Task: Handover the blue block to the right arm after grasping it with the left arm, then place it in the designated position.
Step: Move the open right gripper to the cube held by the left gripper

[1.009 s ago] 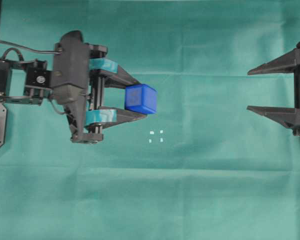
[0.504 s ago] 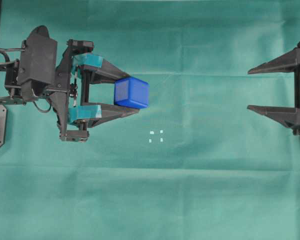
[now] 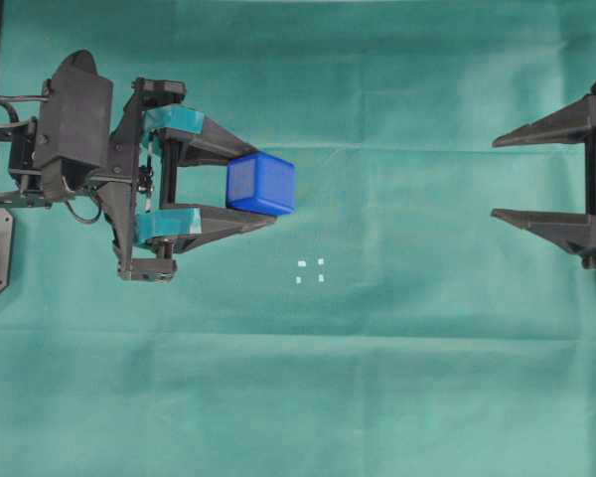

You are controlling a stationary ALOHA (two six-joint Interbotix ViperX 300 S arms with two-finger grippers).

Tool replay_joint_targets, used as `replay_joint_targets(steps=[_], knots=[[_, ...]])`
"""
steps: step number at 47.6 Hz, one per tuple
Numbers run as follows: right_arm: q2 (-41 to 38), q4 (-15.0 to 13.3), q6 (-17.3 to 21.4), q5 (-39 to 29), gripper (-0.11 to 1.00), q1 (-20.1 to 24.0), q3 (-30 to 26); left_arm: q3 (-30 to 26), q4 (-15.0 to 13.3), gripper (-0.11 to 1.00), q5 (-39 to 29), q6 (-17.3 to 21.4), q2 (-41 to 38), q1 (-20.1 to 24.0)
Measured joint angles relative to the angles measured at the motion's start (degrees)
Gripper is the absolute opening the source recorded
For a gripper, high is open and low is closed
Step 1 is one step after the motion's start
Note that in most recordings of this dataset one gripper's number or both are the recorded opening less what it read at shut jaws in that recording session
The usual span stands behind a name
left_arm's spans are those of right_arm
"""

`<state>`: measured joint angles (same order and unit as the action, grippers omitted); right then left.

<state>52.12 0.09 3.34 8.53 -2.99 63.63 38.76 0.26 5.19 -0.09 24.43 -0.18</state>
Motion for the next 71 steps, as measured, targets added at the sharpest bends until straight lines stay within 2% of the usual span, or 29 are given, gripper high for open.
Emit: replay_joint_targets(steps=[12, 18, 27, 35, 46, 55, 61, 71], knots=[[-0.09, -0.18, -0.26, 0.09, 0.93, -0.09, -0.35, 0.00, -0.09, 0.46, 0.00, 0.00, 0.00, 0.09], [-0.09, -2.20, -1.58, -0.09, 0.93, 0.00, -1.14, 0.09, -0.09, 0.46, 0.00, 0.00, 0.00, 0.26], [0.00, -8.35, -4.92, -1.23, 0.93, -0.09, -3.43, 0.00, -0.09, 0.46, 0.00, 0.00, 0.00, 0.44], [-0.09, -15.29, -9.49, -1.58, 0.93, -0.09, -5.01, 0.00, -0.09, 0.46, 0.00, 0.00, 0.00, 0.44], [-0.09, -28.04, -18.54, -1.14, 0.92, -0.09, -5.63, 0.00, -0.09, 0.46, -0.35, -0.09, 0.00, 0.44], [-0.88, -36.91, -24.70, 0.26, 0.92, -0.09, -5.63, 0.00, -0.09, 0.46, -0.53, -0.09, 0.00, 0.53], [-1.41, -40.08, -26.19, 1.14, 0.92, 0.00, -5.63, 0.00, -0.09, 0.46, -0.53, -0.09, 0.00, 0.44], [-1.49, -40.69, -26.37, 1.93, 0.91, -0.09, -5.63, 0.00, -0.09, 0.46, -0.79, -0.09, 0.00, 0.44]])
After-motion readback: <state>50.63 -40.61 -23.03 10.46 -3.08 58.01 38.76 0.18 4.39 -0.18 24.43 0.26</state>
